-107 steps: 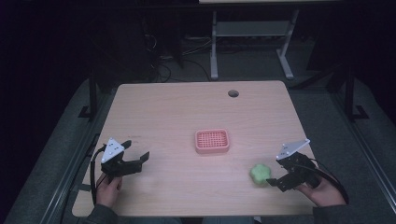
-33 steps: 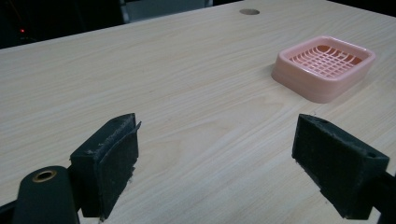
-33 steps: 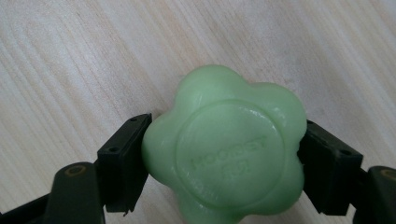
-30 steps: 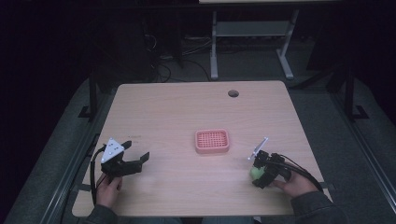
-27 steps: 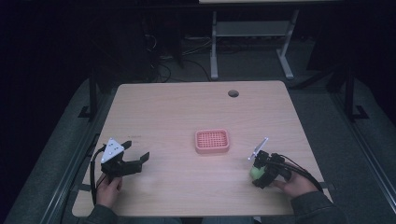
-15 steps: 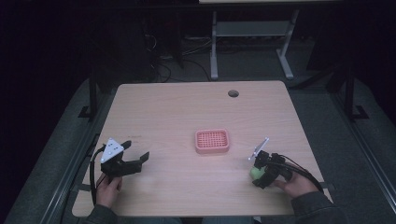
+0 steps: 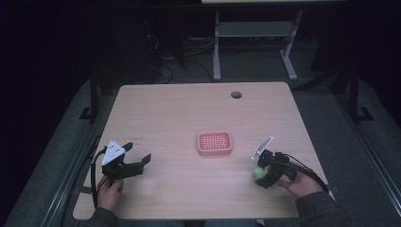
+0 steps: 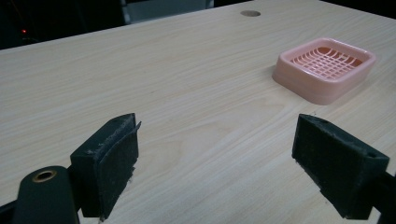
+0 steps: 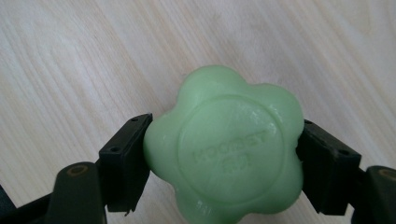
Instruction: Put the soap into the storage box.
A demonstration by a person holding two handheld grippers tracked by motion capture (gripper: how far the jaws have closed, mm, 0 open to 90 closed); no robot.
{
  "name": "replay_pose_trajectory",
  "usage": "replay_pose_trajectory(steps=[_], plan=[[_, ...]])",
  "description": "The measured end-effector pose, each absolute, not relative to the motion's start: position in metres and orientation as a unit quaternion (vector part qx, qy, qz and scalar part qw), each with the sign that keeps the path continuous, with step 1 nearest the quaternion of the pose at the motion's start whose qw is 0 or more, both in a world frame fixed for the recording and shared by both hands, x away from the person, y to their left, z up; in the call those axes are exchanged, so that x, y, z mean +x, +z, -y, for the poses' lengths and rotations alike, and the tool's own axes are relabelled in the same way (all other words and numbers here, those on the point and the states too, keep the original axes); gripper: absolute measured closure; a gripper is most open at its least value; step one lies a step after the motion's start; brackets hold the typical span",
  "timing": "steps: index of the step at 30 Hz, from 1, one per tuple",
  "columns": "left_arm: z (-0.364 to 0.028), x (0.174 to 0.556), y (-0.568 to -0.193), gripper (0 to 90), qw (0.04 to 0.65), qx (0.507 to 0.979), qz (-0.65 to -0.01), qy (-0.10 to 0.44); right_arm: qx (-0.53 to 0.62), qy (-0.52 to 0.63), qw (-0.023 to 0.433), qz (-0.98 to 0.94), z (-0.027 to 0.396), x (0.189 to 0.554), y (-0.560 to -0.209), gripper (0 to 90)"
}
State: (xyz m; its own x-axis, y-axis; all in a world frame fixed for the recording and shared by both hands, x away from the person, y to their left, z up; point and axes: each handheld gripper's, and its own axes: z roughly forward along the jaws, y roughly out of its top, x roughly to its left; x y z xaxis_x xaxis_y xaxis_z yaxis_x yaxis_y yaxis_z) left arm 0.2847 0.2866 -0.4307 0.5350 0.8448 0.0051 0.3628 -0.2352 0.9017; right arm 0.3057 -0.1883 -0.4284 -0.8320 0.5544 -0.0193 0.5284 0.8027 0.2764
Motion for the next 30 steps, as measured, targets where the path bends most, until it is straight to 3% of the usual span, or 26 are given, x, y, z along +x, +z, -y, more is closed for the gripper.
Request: replay_pose_trajectory(steps=[30], plan=[[-0.287,0.284,-0.430,14.3,0.472,0.738,-0.408,0.257,0.248,0.156,0.050,-0.955,0.145,0.341,-0.395,25.9]])
